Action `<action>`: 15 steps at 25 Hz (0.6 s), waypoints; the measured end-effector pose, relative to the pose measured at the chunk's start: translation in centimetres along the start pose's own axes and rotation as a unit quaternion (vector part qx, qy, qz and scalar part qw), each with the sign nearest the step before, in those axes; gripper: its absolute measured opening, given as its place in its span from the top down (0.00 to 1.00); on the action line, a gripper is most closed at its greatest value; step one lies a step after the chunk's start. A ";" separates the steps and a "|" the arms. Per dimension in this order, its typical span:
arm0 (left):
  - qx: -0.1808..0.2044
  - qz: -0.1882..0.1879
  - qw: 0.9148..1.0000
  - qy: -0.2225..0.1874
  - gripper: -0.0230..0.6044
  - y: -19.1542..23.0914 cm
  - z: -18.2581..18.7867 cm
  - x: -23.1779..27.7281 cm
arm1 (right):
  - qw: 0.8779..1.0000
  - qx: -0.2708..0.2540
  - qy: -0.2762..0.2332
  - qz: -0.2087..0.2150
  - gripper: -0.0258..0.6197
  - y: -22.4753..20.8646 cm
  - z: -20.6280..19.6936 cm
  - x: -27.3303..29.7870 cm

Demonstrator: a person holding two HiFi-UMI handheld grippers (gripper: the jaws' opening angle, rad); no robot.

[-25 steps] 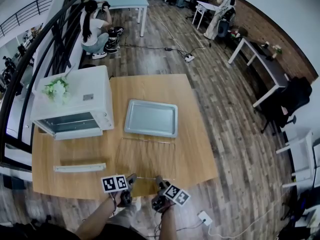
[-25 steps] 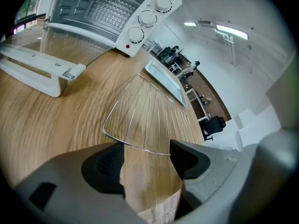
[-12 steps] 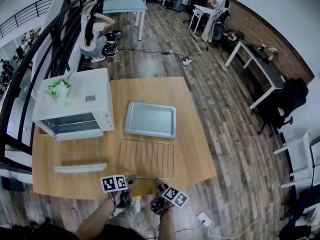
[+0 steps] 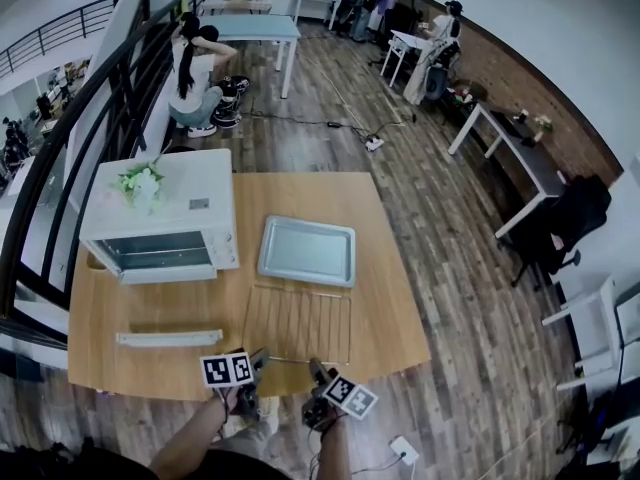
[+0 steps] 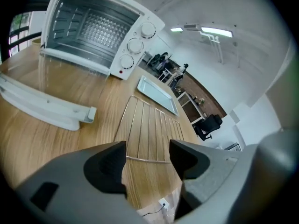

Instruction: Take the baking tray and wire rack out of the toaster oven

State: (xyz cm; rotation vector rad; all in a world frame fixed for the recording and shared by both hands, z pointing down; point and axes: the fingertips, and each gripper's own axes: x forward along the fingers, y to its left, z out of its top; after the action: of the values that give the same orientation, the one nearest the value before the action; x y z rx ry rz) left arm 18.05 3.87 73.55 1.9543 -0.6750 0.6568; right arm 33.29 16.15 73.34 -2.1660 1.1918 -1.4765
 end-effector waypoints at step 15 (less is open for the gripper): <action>0.141 0.017 0.979 -0.147 0.57 2.2 7.8 -12.4 | 0.977 -0.189 -0.066 0.076 0.57 14.7 -0.9 -2.3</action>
State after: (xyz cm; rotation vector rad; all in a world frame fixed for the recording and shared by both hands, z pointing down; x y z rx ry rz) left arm 9.07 -1.70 63.10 2.3370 -0.8329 0.5084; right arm 25.16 8.76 63.22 -2.2977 1.6578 -1.0935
